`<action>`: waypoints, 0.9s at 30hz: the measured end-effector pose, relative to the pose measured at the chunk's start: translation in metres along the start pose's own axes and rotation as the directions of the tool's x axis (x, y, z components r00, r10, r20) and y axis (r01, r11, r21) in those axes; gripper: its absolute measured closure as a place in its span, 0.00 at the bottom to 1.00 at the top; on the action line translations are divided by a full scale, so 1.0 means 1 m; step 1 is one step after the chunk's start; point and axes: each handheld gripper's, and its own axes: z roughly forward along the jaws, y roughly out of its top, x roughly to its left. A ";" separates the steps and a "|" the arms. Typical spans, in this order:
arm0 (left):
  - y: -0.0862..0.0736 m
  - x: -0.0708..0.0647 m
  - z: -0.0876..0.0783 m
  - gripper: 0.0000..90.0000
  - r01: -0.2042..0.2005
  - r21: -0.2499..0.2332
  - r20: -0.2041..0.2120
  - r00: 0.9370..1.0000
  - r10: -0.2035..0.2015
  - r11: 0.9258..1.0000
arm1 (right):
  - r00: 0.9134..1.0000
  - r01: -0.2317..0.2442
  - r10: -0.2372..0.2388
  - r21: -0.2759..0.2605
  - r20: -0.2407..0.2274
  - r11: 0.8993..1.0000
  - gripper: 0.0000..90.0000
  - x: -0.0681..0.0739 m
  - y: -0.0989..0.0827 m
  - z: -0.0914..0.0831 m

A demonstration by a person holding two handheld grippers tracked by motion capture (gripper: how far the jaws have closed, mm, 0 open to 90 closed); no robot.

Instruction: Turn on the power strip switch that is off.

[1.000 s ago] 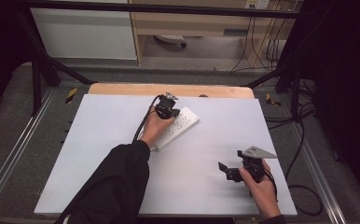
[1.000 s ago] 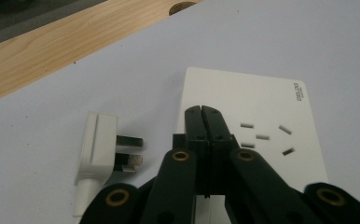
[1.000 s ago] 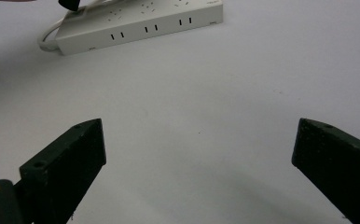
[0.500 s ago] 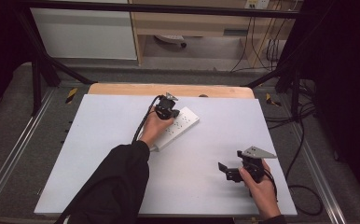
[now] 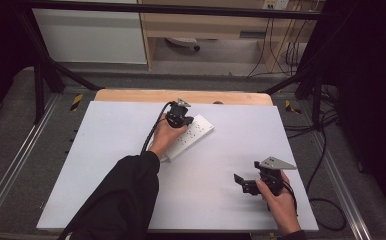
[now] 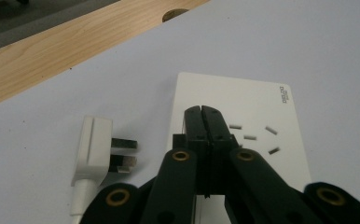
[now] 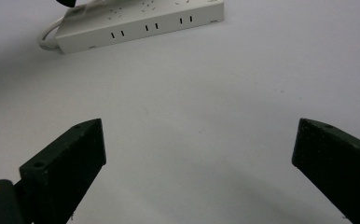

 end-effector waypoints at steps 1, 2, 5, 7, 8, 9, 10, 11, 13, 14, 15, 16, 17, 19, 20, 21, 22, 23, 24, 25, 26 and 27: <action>0.000 0.000 0.000 1.00 0.001 -0.004 -0.001 1.000 -0.001 1.000 | 1.000 0.000 0.000 -0.001 0.001 1.000 0.04 0.000 0.000 0.000; -0.001 0.001 -0.001 1.00 0.002 -0.008 0.000 1.000 -0.002 1.000 | 1.000 0.000 0.000 -0.001 0.001 1.000 0.04 0.000 0.000 0.000; -0.001 0.003 -0.001 1.00 0.012 -0.020 -0.001 1.000 -0.012 1.000 | 1.000 -0.002 0.002 0.000 0.001 1.000 0.04 0.000 0.000 0.001; -0.002 0.003 -0.001 1.00 0.026 -0.028 0.006 1.000 -0.025 0.999 | 1.000 -0.001 0.001 -0.001 0.001 1.000 0.04 0.000 0.000 0.001; -0.002 0.003 -0.001 0.97 0.024 -0.028 0.005 1.000 -0.024 0.999 | 1.000 -0.003 0.003 -0.001 0.001 1.000 0.04 0.000 0.000 0.000; -0.001 0.003 -0.002 0.96 0.018 -0.028 0.003 1.000 -0.018 0.999 | 1.000 -0.004 0.004 0.000 0.002 1.000 0.04 0.000 0.000 0.001; -0.001 0.002 -0.002 0.96 0.023 -0.031 0.008 1.000 -0.023 0.999 | 1.000 -0.004 0.004 0.000 0.002 1.000 0.04 0.000 0.000 0.001; 0.000 0.003 -0.003 0.95 0.018 -0.034 0.005 1.000 -0.018 0.999 | 1.000 -0.004 0.004 0.000 0.002 1.000 0.04 0.000 0.000 0.001; 0.000 0.002 -0.003 0.92 0.025 -0.041 0.011 1.000 -0.024 0.999 | 1.000 -0.003 0.003 0.000 0.001 1.000 0.04 0.000 0.000 0.001; 0.000 0.002 -0.003 0.91 0.027 -0.043 0.012 1.000 -0.027 0.999 | 1.000 -0.003 0.003 0.000 0.001 1.000 0.04 0.000 0.000 0.001; 0.000 0.002 -0.003 0.89 0.032 -0.043 0.018 0.999 -0.032 0.999 | 1.000 -0.002 0.002 0.001 0.001 1.000 0.04 0.000 0.000 0.001; 0.000 0.001 -0.003 0.87 0.038 -0.041 0.023 0.999 -0.037 0.998 | 1.000 -0.003 0.003 0.000 0.001 1.000 0.04 0.000 0.000 0.001; 0.000 0.001 -0.003 0.86 0.038 -0.041 0.022 0.999 -0.037 0.998 | 1.000 -0.002 0.002 -0.001 0.002 1.000 0.04 0.000 0.000 0.001; 0.000 0.001 -0.002 0.80 0.040 -0.041 0.022 0.999 -0.040 0.998 | 1.000 -0.004 0.004 0.000 0.002 1.000 0.04 0.000 0.000 0.001; 0.000 0.000 -0.002 0.79 0.041 -0.039 0.026 0.999 -0.040 0.998 | 1.000 -0.003 0.003 0.000 0.002 1.000 0.04 0.000 0.000 0.001; 0.000 0.000 -0.002 0.77 0.043 -0.038 0.029 0.999 -0.042 0.998 | 1.000 -0.004 0.004 0.000 0.002 1.000 0.04 0.000 0.000 0.001; 0.000 0.000 -0.003 0.75 0.043 -0.038 0.030 0.999 -0.042 0.998 | 1.000 -0.004 0.004 0.000 0.002 1.000 0.04 0.000 0.000 0.001; 0.001 0.000 -0.003 0.71 0.047 -0.044 0.032 0.998 -0.045 0.998 | 1.000 -0.004 0.004 0.000 0.002 1.000 0.04 0.000 0.000 0.001; 0.001 0.000 -0.003 0.68 0.054 -0.049 0.035 0.998 -0.053 0.997 | 1.000 -0.005 0.005 0.000 0.001 1.000 0.04 0.000 0.000 0.001; 0.002 0.000 -0.004 0.64 0.063 -0.052 0.030 0.998 -0.062 0.997 | 1.000 -0.005 0.005 -0.001 0.000 1.000 0.04 0.000 0.000 0.001; 0.002 0.000 -0.004 0.57 0.070 -0.059 0.028 0.997 -0.069 0.996 | 1.000 -0.006 0.006 -0.002 0.000 1.000 0.03 0.000 0.000 0.001; 0.002 0.001 -0.005 0.55 0.082 -0.071 0.035 0.996 -0.079 0.994 | 1.000 -0.006 0.006 -0.002 0.000 1.000 0.03 0.000 0.000 0.001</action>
